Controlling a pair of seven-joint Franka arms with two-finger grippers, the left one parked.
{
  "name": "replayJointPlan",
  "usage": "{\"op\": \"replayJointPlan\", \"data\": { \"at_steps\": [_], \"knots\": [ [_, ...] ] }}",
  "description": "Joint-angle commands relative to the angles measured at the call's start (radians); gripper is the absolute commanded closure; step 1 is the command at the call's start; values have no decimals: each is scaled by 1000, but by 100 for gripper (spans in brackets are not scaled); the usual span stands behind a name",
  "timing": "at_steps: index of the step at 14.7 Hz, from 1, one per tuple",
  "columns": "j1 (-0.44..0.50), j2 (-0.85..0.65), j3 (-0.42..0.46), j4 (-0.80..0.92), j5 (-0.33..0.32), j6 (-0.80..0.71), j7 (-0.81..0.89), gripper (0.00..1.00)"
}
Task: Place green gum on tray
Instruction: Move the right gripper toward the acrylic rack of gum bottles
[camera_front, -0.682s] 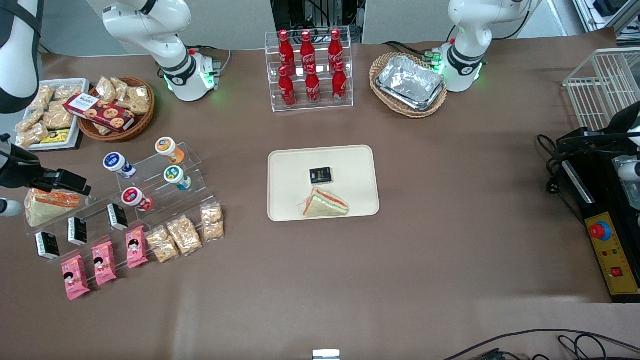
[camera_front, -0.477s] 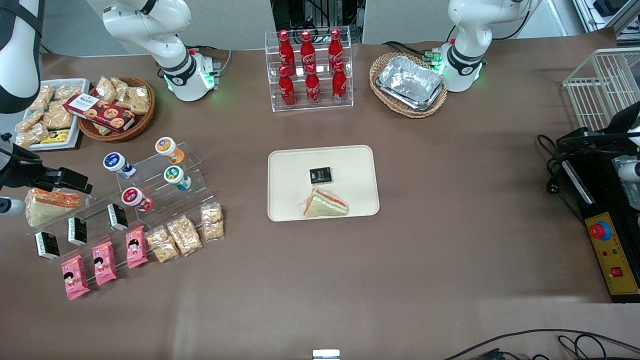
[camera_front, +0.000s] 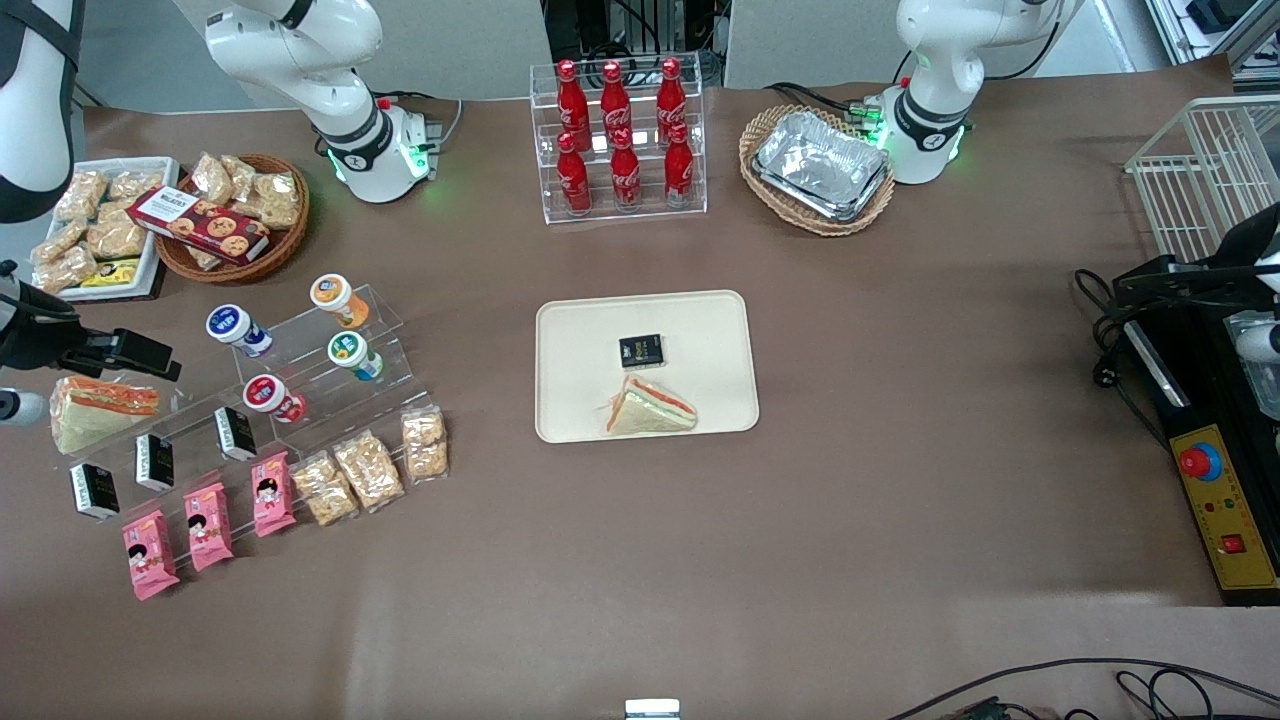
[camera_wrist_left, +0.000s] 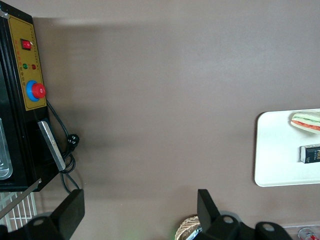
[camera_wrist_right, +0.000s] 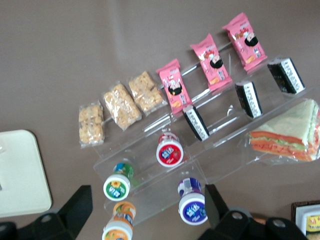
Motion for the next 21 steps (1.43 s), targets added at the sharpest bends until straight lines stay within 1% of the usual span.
{"op": "replayJointPlan", "data": {
  "at_steps": [1,3,4,6,7,12,15,18,21],
  "knots": [
    [16,-50,7,-23,-36,-71,-1,0],
    [53,-122,8,-96,-36,-64,30,0],
    [82,-156,8,-133,-36,-52,72,0],
    [138,-196,8,-157,-36,-41,131,0],
    [149,-204,10,-158,-36,-32,131,0],
    [169,-305,19,-302,-38,60,117,0],
    [168,-321,19,-363,-41,97,67,0],
    [169,-328,19,-422,-41,168,56,0],
    [185,-324,21,-520,-41,272,54,0]
  ]
}}
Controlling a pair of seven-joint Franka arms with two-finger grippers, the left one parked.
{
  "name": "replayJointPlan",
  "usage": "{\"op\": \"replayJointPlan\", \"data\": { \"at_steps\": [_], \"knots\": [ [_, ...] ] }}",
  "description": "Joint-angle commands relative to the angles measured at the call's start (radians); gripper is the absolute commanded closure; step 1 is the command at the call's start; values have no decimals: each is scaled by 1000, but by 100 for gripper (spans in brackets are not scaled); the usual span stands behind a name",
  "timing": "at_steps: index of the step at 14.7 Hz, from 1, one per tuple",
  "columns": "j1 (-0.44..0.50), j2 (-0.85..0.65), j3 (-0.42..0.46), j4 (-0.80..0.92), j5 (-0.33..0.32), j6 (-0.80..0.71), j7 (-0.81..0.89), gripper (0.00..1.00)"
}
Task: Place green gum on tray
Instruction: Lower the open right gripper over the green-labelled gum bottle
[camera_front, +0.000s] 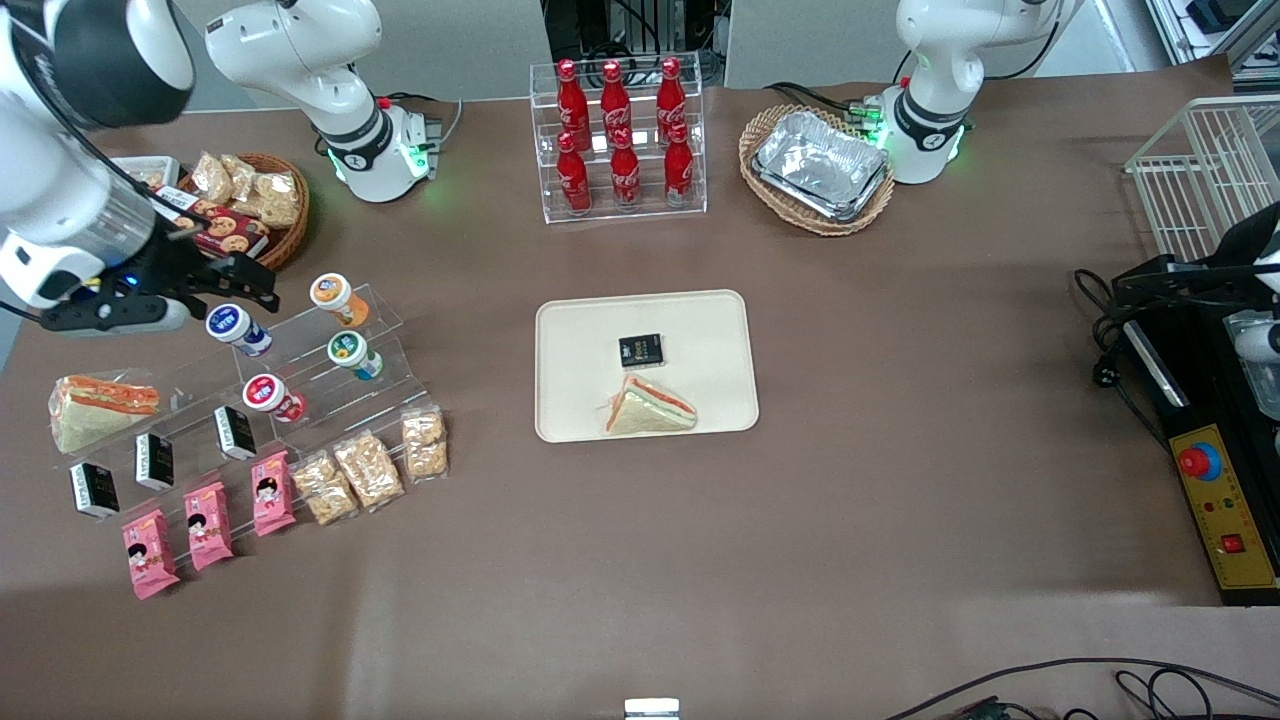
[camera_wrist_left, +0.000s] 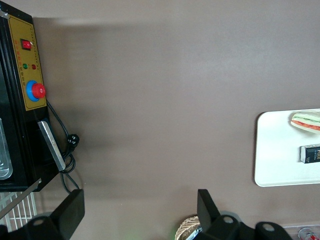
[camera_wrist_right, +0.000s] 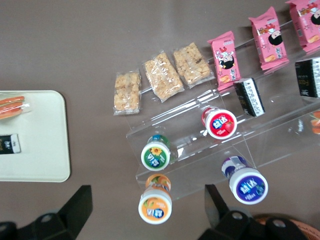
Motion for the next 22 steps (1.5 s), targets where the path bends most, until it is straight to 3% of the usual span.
{"op": "replayJointPlan", "data": {
  "at_steps": [1,11,20,21,22],
  "knots": [
    [34,-26,-1,-140,-15,133,-5,0],
    [34,45,-4,-426,-14,516,-11,3],
    [28,126,-4,-470,-12,641,-10,5],
    [24,134,-4,-472,-12,645,-11,6],
    [23,138,-4,-472,-11,647,-11,13]
  ]
}}
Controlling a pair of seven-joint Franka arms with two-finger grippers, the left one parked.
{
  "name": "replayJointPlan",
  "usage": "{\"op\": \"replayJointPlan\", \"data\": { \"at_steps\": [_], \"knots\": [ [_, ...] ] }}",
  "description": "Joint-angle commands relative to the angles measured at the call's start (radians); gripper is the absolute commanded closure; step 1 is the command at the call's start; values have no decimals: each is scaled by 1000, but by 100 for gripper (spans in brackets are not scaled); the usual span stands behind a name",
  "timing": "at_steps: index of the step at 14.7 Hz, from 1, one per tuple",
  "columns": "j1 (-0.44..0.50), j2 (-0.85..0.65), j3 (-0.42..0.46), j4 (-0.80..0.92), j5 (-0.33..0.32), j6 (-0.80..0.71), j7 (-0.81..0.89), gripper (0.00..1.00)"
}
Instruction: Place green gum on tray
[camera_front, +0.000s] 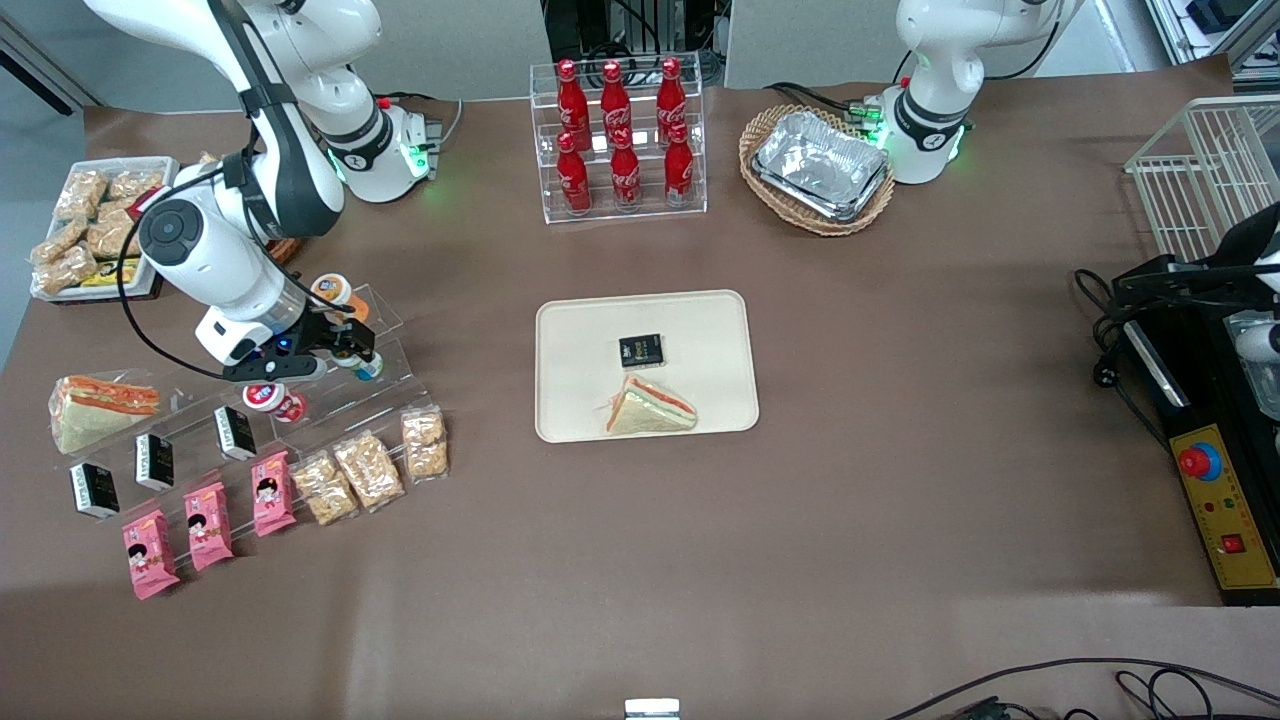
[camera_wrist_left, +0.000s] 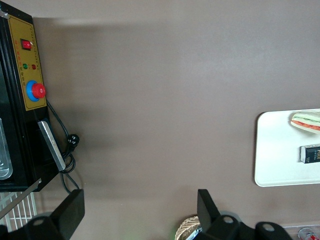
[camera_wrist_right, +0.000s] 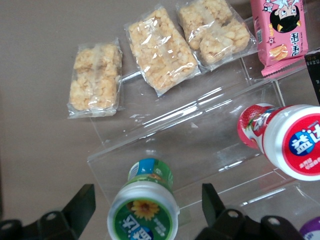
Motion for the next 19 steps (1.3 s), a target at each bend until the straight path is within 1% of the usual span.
{"op": "replayJointPlan", "data": {
  "at_steps": [1,3,4,6,8,9,10,12,13,15,19],
  "knots": [
    [-5,20,-5,-11,-5,39,-7,15],
    [-5,26,-6,-12,-2,48,-7,25],
    [-7,32,-6,-12,-1,50,-7,27],
    [-5,34,-6,-14,1,48,-6,38],
    [-7,34,-6,-12,1,48,-6,50],
    [-7,34,-6,-14,2,48,-6,59],
    [-7,34,-6,-12,2,48,-6,65],
    [-7,34,-8,-12,2,48,-3,81],
    [-7,34,-8,-12,2,47,-3,83],
    [-7,34,-8,-11,2,44,-1,83],
    [-5,30,-8,-6,4,39,8,82]
  ]
}}
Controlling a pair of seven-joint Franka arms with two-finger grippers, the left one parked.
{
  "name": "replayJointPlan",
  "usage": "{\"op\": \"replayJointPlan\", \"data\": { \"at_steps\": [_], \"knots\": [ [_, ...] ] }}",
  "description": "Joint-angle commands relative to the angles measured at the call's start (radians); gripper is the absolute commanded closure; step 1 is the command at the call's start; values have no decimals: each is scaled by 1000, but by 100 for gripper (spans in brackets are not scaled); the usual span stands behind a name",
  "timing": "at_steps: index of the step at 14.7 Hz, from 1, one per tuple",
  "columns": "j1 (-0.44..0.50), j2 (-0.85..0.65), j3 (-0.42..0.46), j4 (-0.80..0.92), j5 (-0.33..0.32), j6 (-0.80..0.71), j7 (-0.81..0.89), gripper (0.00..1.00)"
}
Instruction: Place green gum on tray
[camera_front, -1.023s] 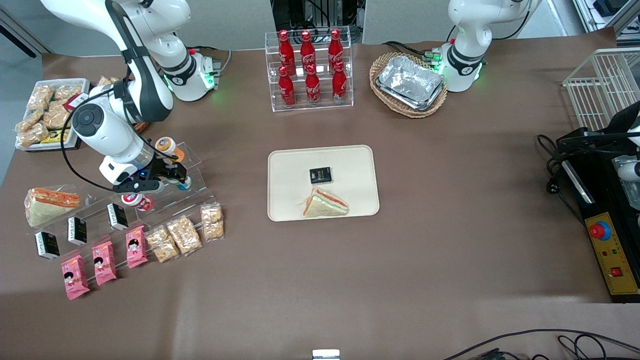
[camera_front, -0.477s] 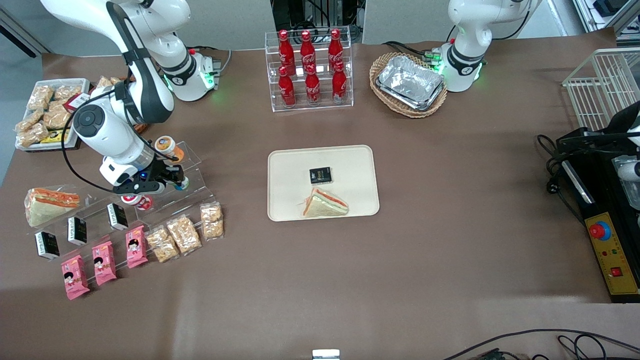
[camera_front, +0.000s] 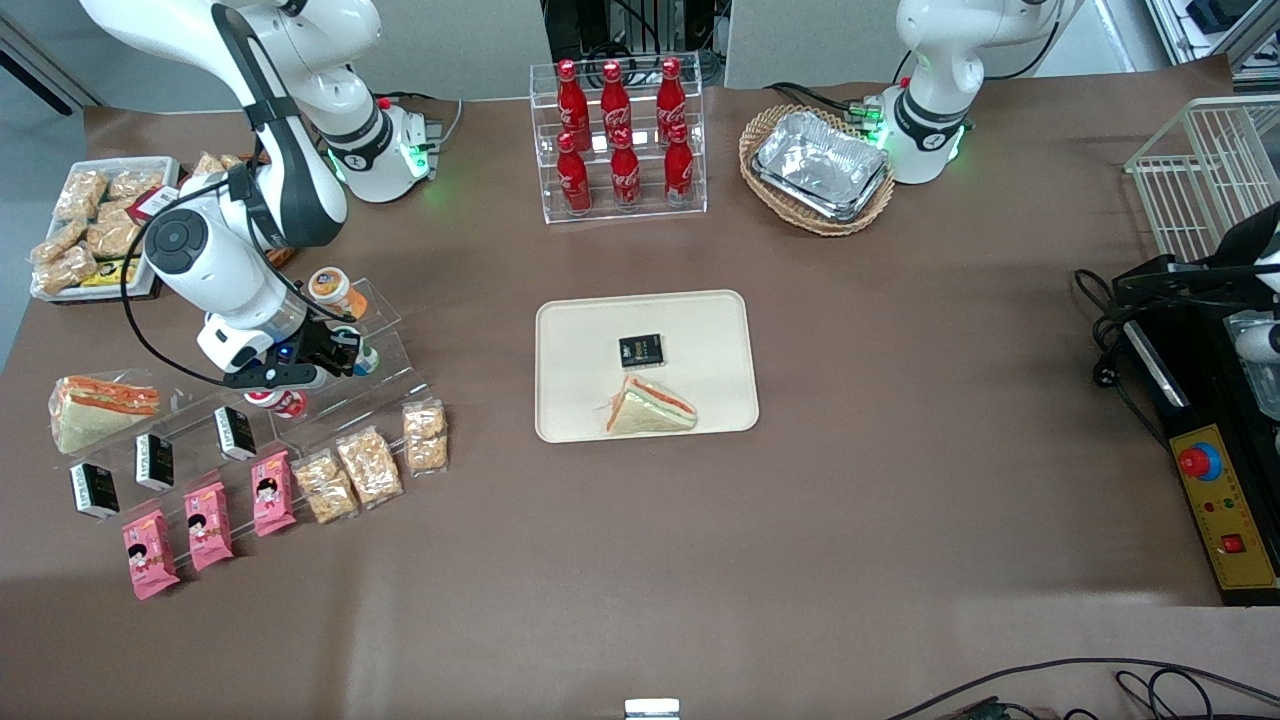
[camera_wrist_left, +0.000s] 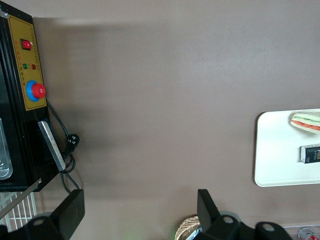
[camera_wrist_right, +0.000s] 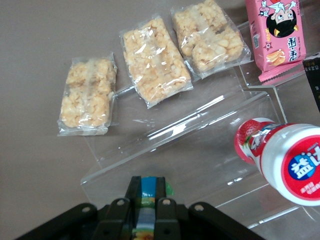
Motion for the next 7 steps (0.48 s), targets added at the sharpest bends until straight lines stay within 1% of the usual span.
{"op": "replayJointPlan", "data": {
  "at_steps": [1,2,3,4,7],
  "knots": [
    [-1,-2,-4,-8,3,-7,9,72],
    [-1,-2,-4,-6,3,-7,10,49],
    [-2,-2,-4,-6,5,-7,9,17],
    [-2,-3,-5,-3,11,-7,9,0],
    [-4,-37,-10,37,11,-11,3,0]
  ]
}}
